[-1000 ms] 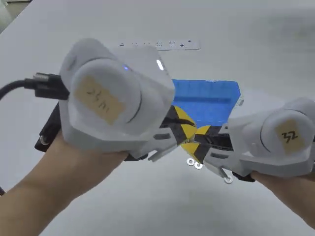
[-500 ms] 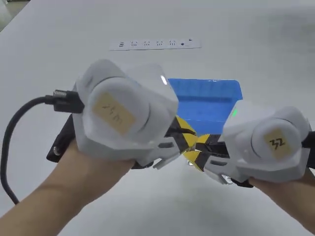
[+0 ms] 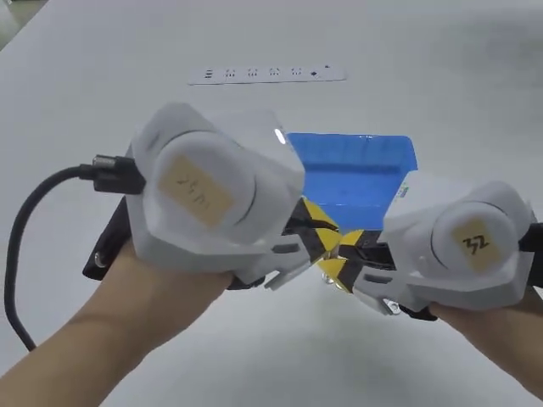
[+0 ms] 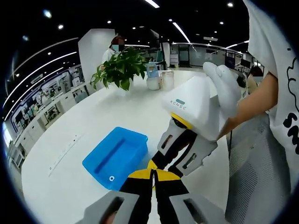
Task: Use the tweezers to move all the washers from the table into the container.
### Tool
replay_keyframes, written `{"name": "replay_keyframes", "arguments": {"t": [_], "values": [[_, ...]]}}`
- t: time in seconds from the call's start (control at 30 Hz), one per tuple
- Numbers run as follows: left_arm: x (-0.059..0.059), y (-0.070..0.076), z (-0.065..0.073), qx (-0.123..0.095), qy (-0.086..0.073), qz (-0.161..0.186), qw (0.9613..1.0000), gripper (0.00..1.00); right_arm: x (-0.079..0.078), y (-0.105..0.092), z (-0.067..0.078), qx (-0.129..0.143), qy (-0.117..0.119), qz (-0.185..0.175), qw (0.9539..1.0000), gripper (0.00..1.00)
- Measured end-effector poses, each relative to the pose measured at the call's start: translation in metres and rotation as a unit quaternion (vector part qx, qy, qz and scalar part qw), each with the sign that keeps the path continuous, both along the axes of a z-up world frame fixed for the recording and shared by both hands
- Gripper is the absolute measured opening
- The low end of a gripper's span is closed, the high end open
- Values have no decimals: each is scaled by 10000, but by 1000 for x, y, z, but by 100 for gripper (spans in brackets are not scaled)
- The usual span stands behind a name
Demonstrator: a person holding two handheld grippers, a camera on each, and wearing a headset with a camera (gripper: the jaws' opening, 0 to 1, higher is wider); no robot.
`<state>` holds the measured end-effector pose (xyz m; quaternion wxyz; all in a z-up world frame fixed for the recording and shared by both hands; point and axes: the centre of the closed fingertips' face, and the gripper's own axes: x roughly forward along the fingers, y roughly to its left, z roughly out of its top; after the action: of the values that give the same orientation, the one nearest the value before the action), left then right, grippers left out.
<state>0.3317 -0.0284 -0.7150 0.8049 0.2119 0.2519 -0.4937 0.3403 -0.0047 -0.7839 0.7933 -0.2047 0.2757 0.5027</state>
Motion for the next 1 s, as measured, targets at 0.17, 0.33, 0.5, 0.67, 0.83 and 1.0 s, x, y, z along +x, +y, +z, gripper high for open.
{"name": "replay_keyframes", "arguments": {"t": [0.17, 0.33, 0.5, 0.67, 0.83, 1.0], "values": [[-2, 0, -1, 110, 3, -108, 9999, 0, 0, 0, 0, -347, -318, 177, 9987, 5], [-3, 1, 8, 46, -76, -85, 9999, 0, 1, 0, 9, -233, -256, 146, 9993, 5], [0, 1, 24, -57, -202, -62, 9998, 0, 3, 2, 25, -185, -392, 190, 9989, 4], [6, 4, 41, -120, -395, -76, 9991, 0, 10, 6, 43, -129, -595, 219, 9979, 4], [10, 7, 50, -99, -520, -67, 9986, 0, 16, 11, 53, -75, -722, 210, 9971, 4], [15, 8, 56, -112, -636, -34, 9979, 0, 25, 12, 58, -31, -787, 169, 9968, 4]]}}
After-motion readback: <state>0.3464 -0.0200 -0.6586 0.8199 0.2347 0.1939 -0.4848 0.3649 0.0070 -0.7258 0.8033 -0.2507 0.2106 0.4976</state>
